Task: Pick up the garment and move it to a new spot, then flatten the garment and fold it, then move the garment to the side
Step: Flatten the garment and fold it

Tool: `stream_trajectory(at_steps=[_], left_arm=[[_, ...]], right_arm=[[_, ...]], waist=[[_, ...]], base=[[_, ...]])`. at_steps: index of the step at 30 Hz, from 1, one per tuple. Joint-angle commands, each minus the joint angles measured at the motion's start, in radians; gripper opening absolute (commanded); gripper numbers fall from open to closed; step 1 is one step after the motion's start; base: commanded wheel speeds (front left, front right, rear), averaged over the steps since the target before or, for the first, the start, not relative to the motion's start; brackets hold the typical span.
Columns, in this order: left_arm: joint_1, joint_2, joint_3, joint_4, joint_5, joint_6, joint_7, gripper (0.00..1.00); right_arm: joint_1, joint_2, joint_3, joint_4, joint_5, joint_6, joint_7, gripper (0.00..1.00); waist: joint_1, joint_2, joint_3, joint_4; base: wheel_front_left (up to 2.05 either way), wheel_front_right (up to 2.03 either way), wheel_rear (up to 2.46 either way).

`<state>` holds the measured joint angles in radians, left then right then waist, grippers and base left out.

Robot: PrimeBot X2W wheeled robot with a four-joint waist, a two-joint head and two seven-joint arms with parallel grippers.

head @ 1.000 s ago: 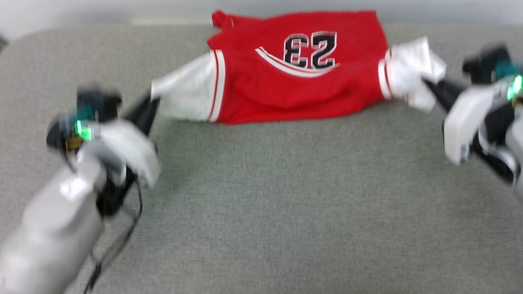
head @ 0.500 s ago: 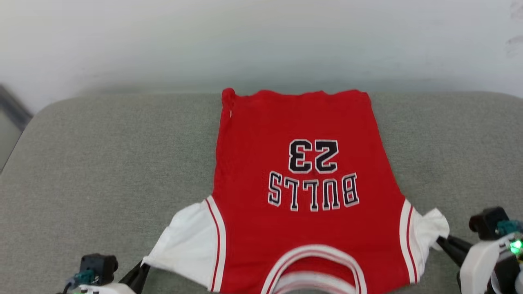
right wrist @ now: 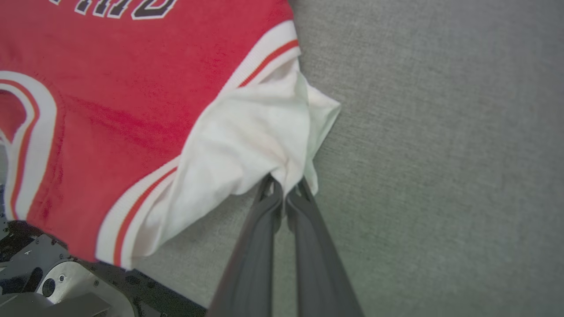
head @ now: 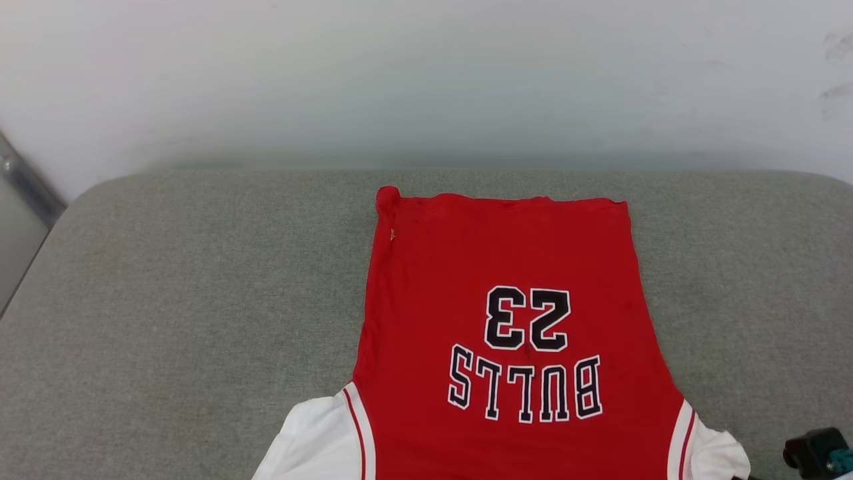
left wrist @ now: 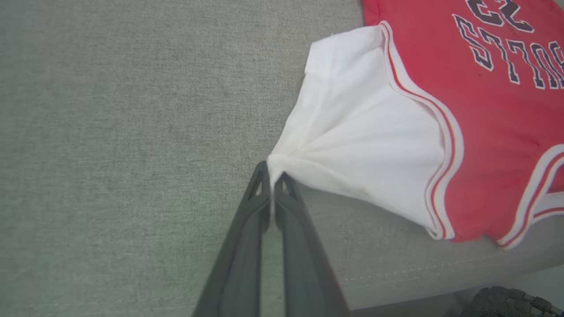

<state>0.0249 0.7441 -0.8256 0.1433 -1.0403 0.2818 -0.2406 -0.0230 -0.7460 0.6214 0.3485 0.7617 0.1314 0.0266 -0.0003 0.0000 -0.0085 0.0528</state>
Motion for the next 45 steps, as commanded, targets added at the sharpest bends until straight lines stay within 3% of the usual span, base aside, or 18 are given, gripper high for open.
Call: stream_trajectory(at_steps=[1, 4, 10, 16, 22, 26, 30, 33, 40, 45], left_arm=[[0.004, 0.004, 0.005, -0.006, 0.007, 0.006, -0.004, 0.00], [-0.015, 0.003, 0.005, -0.030, 0.025, 0.014, -0.007, 0.00], [-0.050, 0.001, 0.013, -0.074, 0.061, 0.038, -0.011, 0.00], [-0.099, 0.003, 0.034, -0.128, 0.104, 0.054, -0.017, 0.00], [-0.172, -0.024, 0.054, -0.154, 0.154, 0.047, -0.021, 0.00], [-0.224, -0.055, 0.063, -0.165, 0.191, 0.036, -0.023, 0.00], [-0.269, -0.088, 0.074, -0.170, 0.222, 0.024, -0.025, 0.00], [-0.298, -0.109, 0.083, -0.173, 0.246, 0.016, -0.026, 0.00], [-0.344, -0.150, 0.116, -0.189, 0.302, -0.007, -0.026, 0.00], [-0.341, -0.173, 0.146, -0.203, 0.336, -0.008, -0.024, 0.00]], right_arm=[[0.010, 0.006, -0.022, -0.008, -0.012, -0.001, 0.007, 1.00], [0.011, 0.020, -0.094, -0.049, -0.048, -0.001, 0.031, 1.00], [-0.052, -0.016, -0.280, -0.201, -0.127, -0.001, 0.087, 1.00], [-0.216, -0.079, -0.430, -0.364, -0.163, -0.001, 0.240, 1.00], [-0.476, -0.154, -0.393, -0.382, -0.062, -0.001, 0.611, 1.00], [-0.663, -0.162, -0.354, -0.323, -0.007, -0.001, 0.876, 1.00], [-0.830, -0.121, -0.345, -0.228, -0.029, -0.001, 1.072, 1.00], [-0.939, -0.075, -0.358, -0.157, -0.083, -0.001, 1.158, 1.00], [-1.057, 0.035, -0.395, -0.029, -0.217, -0.001, 1.200, 1.00], [-0.997, 0.079, -0.396, 0.031, -0.239, -0.001, 1.194, 1.00]], waist=[[0.0003, 0.0000, 0.004, 0.002], [0.0003, 0.0000, 0.012, 0.008], [0.0003, 0.0000, 0.043, 0.024], [0.0003, 0.0000, 0.129, 0.060], [0.0003, 0.0000, 0.266, 0.118], [0.0003, 0.0000, 0.360, 0.160], [0.0003, 0.0000, 0.449, 0.200], [0.0003, 0.0000, 0.514, 0.222], [0.0003, 0.0000, 0.623, 0.265], [0.0003, 0.0000, 0.656, 0.277]], base=[[0.00, 0.00, 0.00], [0.00, 0.00, 0.00], [0.00, 0.00, 0.00], [0.00, 0.00, 0.00], [0.00, 0.00, 0.00], [0.00, 0.00, 0.00], [0.00, 0.00, 0.00], [0.00, 0.00, 0.00], [0.00, 0.00, 0.00], [0.00, 0.00, 0.00]])
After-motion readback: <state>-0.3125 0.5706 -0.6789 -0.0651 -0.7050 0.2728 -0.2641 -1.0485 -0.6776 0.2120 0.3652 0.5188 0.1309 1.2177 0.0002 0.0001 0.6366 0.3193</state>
